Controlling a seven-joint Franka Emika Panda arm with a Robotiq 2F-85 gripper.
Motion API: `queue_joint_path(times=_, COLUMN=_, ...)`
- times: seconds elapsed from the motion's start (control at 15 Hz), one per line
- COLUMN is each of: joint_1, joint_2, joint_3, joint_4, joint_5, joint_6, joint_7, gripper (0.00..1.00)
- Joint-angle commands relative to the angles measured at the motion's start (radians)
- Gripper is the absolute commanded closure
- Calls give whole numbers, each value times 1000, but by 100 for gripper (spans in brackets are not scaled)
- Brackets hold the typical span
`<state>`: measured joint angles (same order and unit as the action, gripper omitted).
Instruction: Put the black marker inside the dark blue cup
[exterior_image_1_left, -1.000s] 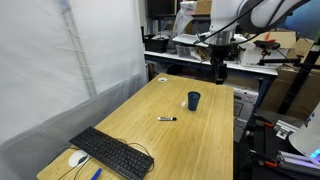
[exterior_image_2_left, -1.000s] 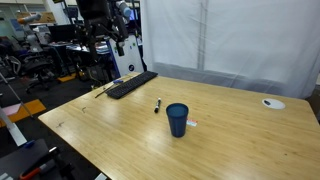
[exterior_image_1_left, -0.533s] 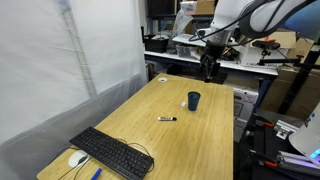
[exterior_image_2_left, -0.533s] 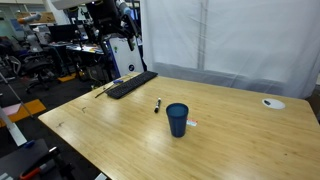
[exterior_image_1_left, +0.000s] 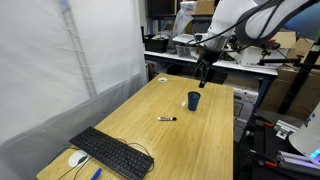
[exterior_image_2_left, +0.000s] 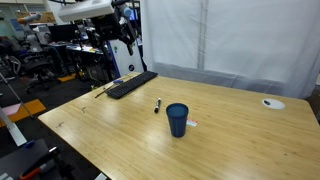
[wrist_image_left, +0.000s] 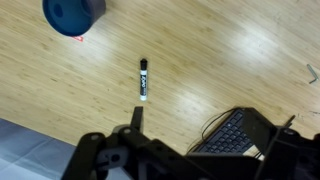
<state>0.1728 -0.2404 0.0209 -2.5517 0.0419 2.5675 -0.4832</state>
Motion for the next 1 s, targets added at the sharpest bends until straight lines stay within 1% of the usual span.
queue_joint_path(times=0.0, joint_1=58, joint_2=125, joint_3=-18, joint_4=12, joint_5=141, joint_6=148, joint_7=-93, gripper=0)
queue_joint_path(times=0.13, joint_1=67, joint_2=210, joint_3=4, joint_4=29, joint_5=205, joint_6=220, joint_7=-164, gripper=0)
queue_joint_path(times=0.27, joint_1=51, joint_2=280, joint_3=37, joint_4=50, joint_5=240, joint_6=276, joint_7=-234, gripper=0)
queue_joint_path(times=0.4, joint_1=12, joint_2=342, joint_3=65, joint_4=90, joint_5=195, joint_6=308, joint_7=-249, gripper=0)
queue_joint_path(times=0.53, joint_1=-27, joint_2=392, joint_3=80, joint_4=144, joint_5=156, joint_6=321, joint_7=-255, gripper=0)
queue_joint_path(times=0.6, joint_1=-43, joint_2=422, joint_3=79, joint_4=176, joint_5=115, joint_6=324, joint_7=-237, gripper=0)
queue_joint_path(times=0.73, joint_1=-83, joint_2=470, joint_3=88, joint_4=233, joint_5=86, joint_6=321, joint_7=-234, gripper=0)
queue_joint_path(times=0.8, joint_1=-110, joint_2=485, joint_3=113, joint_4=260, joint_5=102, joint_6=299, joint_7=-255, gripper=0)
queue_joint_path(times=0.87, joint_1=-107, joint_2=454, joint_3=108, joint_4=216, joint_5=71, joint_6=306, joint_7=-204, gripper=0)
queue_joint_path(times=0.93, joint_1=-122, joint_2=474, joint_3=118, joint_4=236, joint_5=71, joint_6=305, joint_7=-209, gripper=0)
